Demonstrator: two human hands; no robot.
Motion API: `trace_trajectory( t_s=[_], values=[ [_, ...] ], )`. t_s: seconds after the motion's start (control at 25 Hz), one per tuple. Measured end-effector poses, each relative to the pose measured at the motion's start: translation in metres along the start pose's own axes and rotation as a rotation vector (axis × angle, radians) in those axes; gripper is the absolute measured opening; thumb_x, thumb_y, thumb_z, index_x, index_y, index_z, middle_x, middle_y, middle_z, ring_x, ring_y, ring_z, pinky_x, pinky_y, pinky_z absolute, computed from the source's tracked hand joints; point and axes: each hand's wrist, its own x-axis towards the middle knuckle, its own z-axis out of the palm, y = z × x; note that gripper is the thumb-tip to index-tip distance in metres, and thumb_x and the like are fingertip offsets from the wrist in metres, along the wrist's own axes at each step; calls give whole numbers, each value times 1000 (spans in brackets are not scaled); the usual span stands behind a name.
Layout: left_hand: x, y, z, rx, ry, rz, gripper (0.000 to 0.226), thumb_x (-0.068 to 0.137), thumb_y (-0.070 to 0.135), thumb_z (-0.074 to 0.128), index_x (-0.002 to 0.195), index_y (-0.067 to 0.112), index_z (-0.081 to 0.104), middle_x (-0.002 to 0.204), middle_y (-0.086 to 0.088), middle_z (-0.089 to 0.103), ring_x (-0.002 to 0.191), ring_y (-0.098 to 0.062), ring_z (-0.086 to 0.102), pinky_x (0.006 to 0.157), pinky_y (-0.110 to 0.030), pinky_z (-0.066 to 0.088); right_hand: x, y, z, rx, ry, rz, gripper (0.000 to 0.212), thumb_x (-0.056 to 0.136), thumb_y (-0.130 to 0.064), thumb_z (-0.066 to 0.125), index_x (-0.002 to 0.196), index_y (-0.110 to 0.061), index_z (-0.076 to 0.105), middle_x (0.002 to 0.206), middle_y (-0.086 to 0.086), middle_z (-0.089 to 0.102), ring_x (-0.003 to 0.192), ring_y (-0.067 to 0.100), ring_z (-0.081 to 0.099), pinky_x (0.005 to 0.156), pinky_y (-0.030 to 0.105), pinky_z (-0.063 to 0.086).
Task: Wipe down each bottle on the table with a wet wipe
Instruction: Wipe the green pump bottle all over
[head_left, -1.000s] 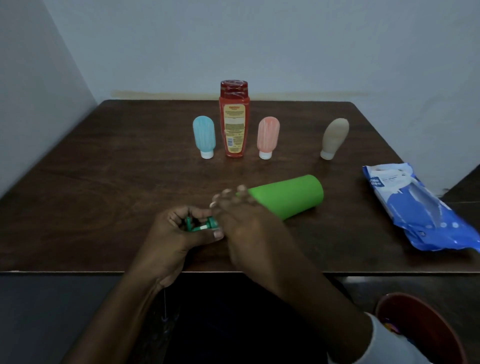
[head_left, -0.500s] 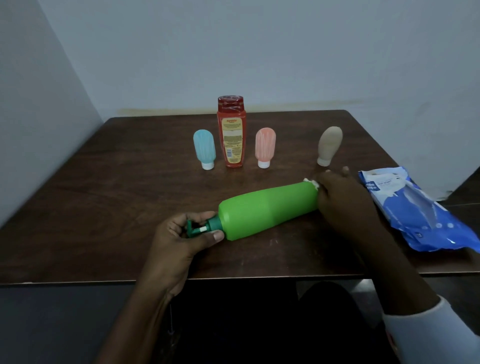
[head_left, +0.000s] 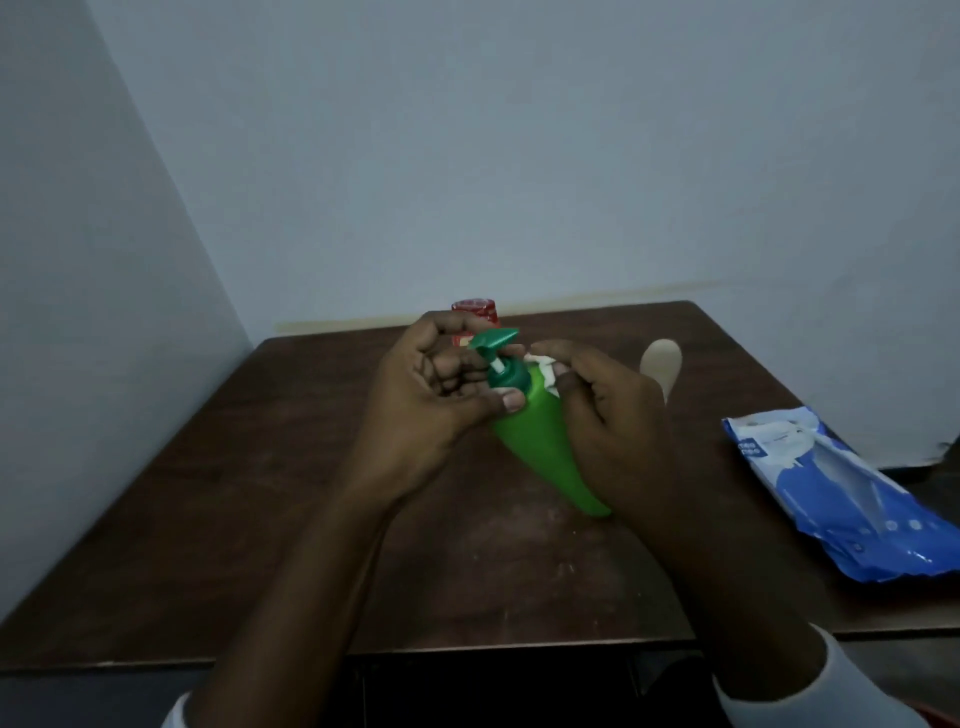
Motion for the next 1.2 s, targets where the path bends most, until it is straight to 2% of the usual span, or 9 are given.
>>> trace_trajectory(
  t_s=[0.08, 0.24, 0.36, 0.48, 0.6, 0.68, 0.84, 1.04, 1.2],
  values=[
    [17, 8, 8, 33, -70, 6, 57, 75, -23, 76, 121, 2, 56, 100, -15, 80, 91, -23, 77, 80, -32, 63, 14, -3, -6, -24, -27, -17, 35, 98, -9, 49, 121, -27, 66, 114, -12, 70, 106, 1, 63, 92, 29, 51],
    [40, 10, 20, 55, -170, -1, 55, 82, -23, 70, 127, 6, 56, 107, -14, 80, 99, -24, 77, 86, -33, 61, 35, 5, -33, -120, -252, 150, 24, 102, -24, 46, 106, -23, 69, 89, -5, 71, 83, 9, 65, 80, 39, 52],
    [48, 6, 30, 47, -179, -10, 57, 84, -23, 68, 131, 6, 55, 107, -15, 79, 100, -24, 77, 88, -33, 61, 41, 14, -45, -139, -333, 125, 21, 101, -20, 46, 95, -18, 67, 87, -1, 68, 82, 16, 63, 78, 44, 51],
    [54, 4, 37, 41, -169, -28, 58, 84, -22, 68, 133, 7, 54, 108, -20, 78, 103, -30, 76, 90, -36, 62, 39, 22, -41, -355, -132, -14, 17, 94, -18, 56, 94, -16, 72, 92, 0, 67, 87, 17, 60, 79, 40, 49],
    [57, 3, 38, 43, -221, -35, 59, 88, -22, 64, 137, 9, 52, 112, -19, 77, 109, -31, 75, 92, -34, 61, 35, 21, -47, -214, 51, 0, 14, 89, -21, 66, 97, -22, 77, 89, -7, 71, 85, 10, 65, 75, 31, 51],
    [57, 5, 39, 51, -253, -40, 60, 92, -20, 61, 141, 13, 51, 115, -16, 78, 110, -27, 75, 92, -30, 60, 38, 22, -52, -92, -31, 95, 14, 90, -23, 65, 98, -27, 77, 87, -13, 73, 81, 2, 66, 74, 30, 53],
    [58, 5, 43, 80, -253, -35, 61, 96, -16, 58, 145, 20, 49, 114, -11, 78, 109, -21, 75, 93, -30, 58, 40, 28, -60, -132, -228, 108, 16, 96, -26, 56, 98, -30, 72, 85, -14, 71, 79, 1, 65, 72, 33, 52],
    [60, 13, 50, 138, -298, -15, 78, 95, -14, 60, 155, 31, 37, 120, -9, 76, 109, -19, 74, 94, -29, 58, 30, 31, -59, -117, 34, 65, 14, 90, -23, 65, 98, -19, 76, 93, -10, 72, 88, 2, 65, 80, 33, 54],
    [63, 17, 51, 258, -223, 11, 100, 80, -2, 85, 159, 34, 34, 97, -5, 79, 90, -21, 76, 90, -32, 61, 17, 32, -43, -4, 126, 123, 16, 91, -19, 64, 102, -22, 75, 99, -12, 72, 95, 4, 66, 89, 42, 54]
  ],
)
